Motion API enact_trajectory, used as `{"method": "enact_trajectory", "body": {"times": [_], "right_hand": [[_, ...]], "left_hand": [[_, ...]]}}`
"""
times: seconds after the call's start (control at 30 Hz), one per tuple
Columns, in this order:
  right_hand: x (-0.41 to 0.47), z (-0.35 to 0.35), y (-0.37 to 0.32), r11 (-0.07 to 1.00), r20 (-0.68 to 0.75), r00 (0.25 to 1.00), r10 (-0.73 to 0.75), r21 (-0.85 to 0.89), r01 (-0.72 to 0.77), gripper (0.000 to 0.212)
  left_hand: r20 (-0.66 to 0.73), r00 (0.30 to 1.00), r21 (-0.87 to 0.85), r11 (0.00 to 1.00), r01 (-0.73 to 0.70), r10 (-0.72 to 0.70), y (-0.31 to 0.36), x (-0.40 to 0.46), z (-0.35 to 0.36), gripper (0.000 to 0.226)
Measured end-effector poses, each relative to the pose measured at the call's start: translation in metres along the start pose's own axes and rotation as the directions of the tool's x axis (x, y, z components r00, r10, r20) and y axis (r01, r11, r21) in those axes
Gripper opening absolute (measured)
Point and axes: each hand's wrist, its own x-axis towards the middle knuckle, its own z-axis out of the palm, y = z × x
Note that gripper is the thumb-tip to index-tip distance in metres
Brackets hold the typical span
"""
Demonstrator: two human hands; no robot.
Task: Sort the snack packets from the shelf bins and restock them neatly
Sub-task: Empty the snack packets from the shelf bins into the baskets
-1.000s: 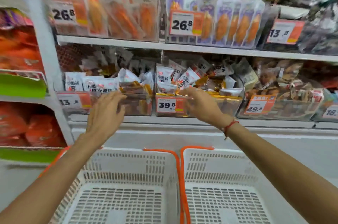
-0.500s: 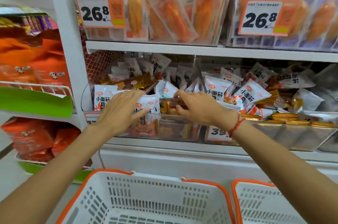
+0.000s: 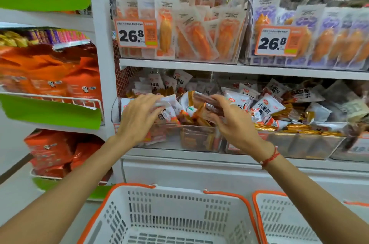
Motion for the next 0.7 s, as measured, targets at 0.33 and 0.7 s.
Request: {"method": "enact_trajectory", "body": {"times": [0.33,0.7], "right_hand": [[-0.073,-0.043,-0.054,0.965,0.233,0.971,0.055,0.239,-0.111,0.043],[-0.158,0.122,-0.027,0.96,0.841,0.522,0.143,0.009,-0.278,0.044]], "left_hand": [[-0.056,0.998,-0.23,0.973,-0.015,0.002,0.035,-0.074,-0.083,0.021],[0.755,0.652,0.019,0.996,0.089,-0.073,-0.01,-0.182,0.04,0.032]]}}
